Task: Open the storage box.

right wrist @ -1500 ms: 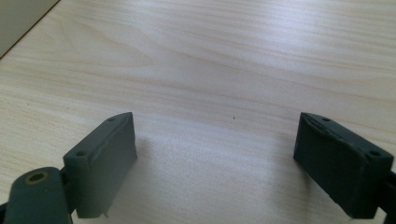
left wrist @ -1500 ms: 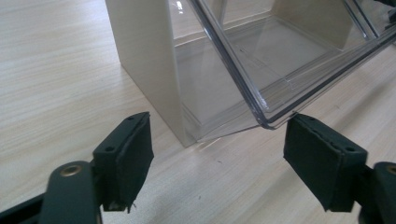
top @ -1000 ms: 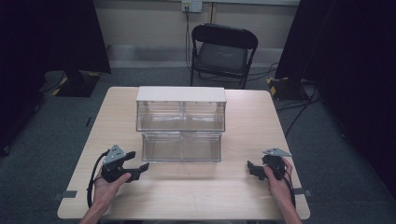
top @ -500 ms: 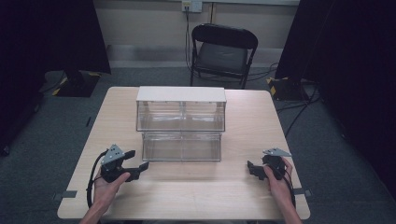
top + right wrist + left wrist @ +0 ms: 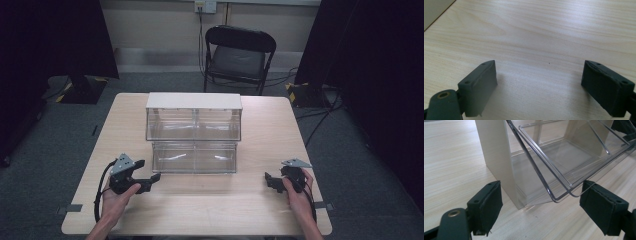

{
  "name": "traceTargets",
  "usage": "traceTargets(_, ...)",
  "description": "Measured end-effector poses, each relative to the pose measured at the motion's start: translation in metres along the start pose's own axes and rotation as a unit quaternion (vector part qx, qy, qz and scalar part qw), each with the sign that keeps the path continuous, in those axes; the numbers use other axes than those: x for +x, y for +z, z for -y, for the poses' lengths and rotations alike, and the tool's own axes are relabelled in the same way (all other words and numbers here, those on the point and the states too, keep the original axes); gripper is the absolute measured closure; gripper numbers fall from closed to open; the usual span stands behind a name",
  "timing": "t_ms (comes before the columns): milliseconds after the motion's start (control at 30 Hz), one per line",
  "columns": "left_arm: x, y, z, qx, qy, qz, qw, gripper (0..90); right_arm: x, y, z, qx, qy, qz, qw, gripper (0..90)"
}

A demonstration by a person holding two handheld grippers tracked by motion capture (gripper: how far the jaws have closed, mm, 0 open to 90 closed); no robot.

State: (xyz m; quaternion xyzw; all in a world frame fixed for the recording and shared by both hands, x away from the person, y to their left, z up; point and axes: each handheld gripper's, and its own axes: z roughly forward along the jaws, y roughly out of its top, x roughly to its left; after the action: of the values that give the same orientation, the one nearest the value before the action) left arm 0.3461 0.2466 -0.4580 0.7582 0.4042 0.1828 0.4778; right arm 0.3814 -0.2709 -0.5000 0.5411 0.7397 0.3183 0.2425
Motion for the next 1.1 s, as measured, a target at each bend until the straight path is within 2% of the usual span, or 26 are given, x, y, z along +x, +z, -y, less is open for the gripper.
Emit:
traceTargets(300,-0.001,0.001,-0.002,0.001,-0.003,0.002,1.0,16.7,0.0,0.0,0.0,0.0,0.0,0.0,1.0,12.2)
traceTargets(433,-0.002,0.004,-0.003,0.008,0.005,0.0,1.0,16.6,0.0,0.0,0.0,0.0,0.0,0.0,1.0,12.2)
traceTargets(600,-0.003,0.004,-0.005,0.005,0.003,-0.005,1.0,15.4,0.0,0.0,0.0,0.0,0.0,0.0,1.0,12.2)
traceTargets(1100,-0.004,0.003,-0.01,-0.005,0.0,-0.002,1.0,15.5,0.0,0.0,0.0,0.0,0.0,0.0,1.0,12.2)
